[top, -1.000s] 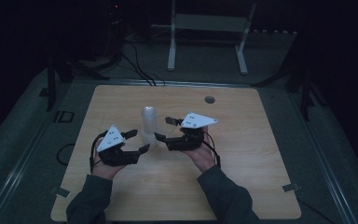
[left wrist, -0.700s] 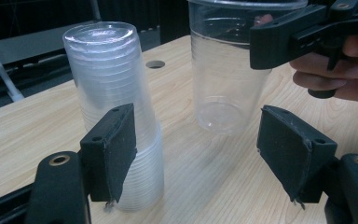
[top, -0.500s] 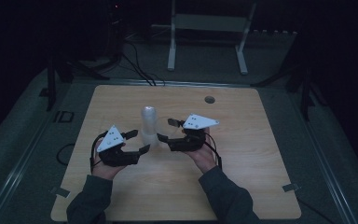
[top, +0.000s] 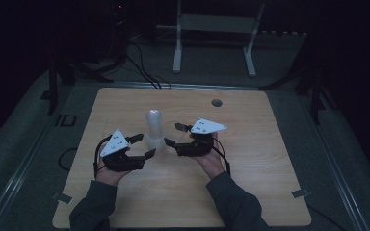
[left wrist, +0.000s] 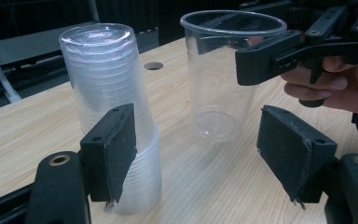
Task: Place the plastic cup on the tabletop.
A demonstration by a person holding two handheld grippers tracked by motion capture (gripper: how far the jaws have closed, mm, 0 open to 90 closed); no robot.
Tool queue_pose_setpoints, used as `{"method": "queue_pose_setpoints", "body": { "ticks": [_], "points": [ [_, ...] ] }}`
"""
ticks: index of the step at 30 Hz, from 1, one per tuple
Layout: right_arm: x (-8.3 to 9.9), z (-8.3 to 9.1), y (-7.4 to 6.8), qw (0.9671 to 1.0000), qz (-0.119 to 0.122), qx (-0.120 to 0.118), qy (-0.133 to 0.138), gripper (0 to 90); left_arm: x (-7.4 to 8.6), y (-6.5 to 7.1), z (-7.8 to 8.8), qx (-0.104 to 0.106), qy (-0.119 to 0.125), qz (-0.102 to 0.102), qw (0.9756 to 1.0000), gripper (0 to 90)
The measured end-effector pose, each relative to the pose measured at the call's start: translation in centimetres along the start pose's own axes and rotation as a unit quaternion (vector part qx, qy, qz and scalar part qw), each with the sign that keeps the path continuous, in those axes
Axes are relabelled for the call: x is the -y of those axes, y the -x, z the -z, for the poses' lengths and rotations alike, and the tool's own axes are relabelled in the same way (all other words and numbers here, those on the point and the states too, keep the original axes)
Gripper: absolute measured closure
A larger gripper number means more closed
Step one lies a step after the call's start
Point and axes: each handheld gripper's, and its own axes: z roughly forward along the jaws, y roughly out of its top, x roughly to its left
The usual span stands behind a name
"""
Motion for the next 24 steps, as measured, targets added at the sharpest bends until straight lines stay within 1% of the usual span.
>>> {"method": "queue_pose_setpoints", "body": {
  "ticks": [17, 24],
  "points": [
    [0.9, -0.1, 0.5, 0.9999, -0.007, 0.004, -0.006, 29.3, 0.0, -0.1, 0.0, 0.0, 0.0, 0.001, 1.0, 28.8],
    [1.1, -0.3, 0.5, 0.9999, -0.006, 0.003, -0.008, 29.4, 0.0, -0.1, 0.0, 0.0, 0.001, 0.002, 1.0, 28.8]
  ]
}}
